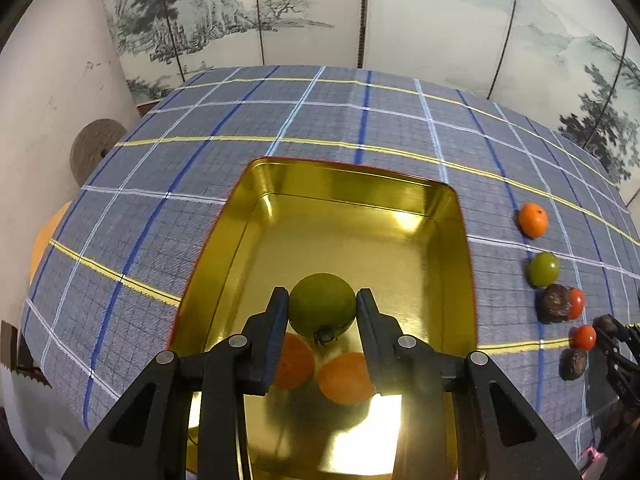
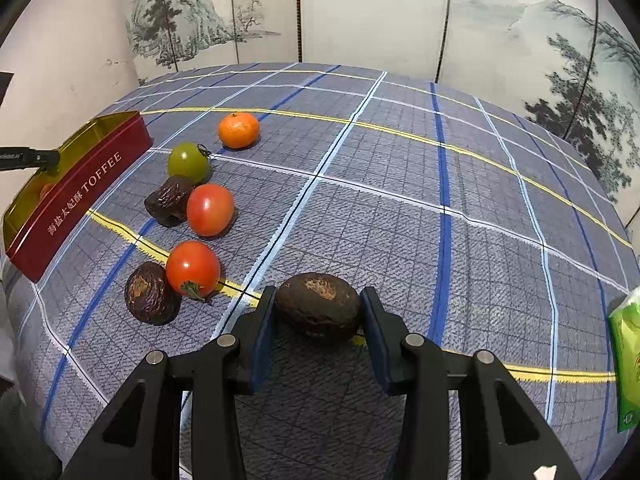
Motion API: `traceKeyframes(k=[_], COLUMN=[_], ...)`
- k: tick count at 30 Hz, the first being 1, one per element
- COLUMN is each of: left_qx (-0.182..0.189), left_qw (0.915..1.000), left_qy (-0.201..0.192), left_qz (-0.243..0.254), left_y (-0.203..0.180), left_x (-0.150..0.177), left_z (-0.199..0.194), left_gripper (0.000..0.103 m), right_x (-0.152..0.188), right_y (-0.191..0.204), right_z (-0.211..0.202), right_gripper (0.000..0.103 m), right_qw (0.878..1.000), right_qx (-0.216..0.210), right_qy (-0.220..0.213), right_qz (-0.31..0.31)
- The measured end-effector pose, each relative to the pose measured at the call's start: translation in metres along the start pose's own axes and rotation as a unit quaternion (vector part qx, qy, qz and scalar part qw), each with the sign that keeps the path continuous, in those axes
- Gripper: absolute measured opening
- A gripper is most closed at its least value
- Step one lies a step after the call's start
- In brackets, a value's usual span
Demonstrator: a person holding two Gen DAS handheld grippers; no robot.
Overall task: Organize fruits
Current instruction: 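Carry the green tomato into the tin and open the left gripper while right holds brown fruit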
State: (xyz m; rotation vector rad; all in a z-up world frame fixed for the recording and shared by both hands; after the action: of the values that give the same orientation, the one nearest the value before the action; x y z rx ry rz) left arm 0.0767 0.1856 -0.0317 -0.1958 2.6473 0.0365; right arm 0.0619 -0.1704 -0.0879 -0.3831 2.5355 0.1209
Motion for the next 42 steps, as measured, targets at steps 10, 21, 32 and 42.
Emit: traceKeyframes(k=[10, 21, 32, 42], left_qx=[-0.012, -0.015, -0.021, -0.029], left_qw=[0.9997, 0.9992, 0.9988, 0.9985], left_qy=[0.015, 0.031, 0.031, 0.031], left_qz=[0.013, 0.021, 0.03, 0.035], left_y=[0.008, 0.008, 0.008, 0.007], left_x=[-0.003, 0.001, 0.001, 0.0], left_z=[0.02, 0.035, 0.037, 0.037], left_gripper=[0.036, 0.036, 0.037, 0.038], right_x=[-0.002, -0.003, -0.003, -0.003], right_y=[0.001, 0.002, 0.002, 0.002], right_z=[0.001, 0.002, 0.002, 0.003], right_gripper=[0.039, 0.039, 0.039, 0.039], right_qw=[1.0, 0.999, 0.999, 0.999], right_qx=[-0.005, -0.011, -0.01, -0.009], right_qy=[0.011, 0.019, 0.019, 0.021], right_qz=[-0.011, -0.026, -0.025, -0.023])
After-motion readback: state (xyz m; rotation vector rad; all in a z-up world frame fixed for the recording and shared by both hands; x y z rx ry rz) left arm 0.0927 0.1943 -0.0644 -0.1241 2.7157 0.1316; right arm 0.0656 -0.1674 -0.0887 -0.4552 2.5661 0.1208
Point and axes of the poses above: each gripper's, at about its wrist camera, not at the fingertips, and z roughly the way its jaws point, y to its left, x to its underside, the point moved 4 cm from there along z, roughly the way its jaws point, and after that the axes turned 6 degrees about y, right-handed, at the moved point
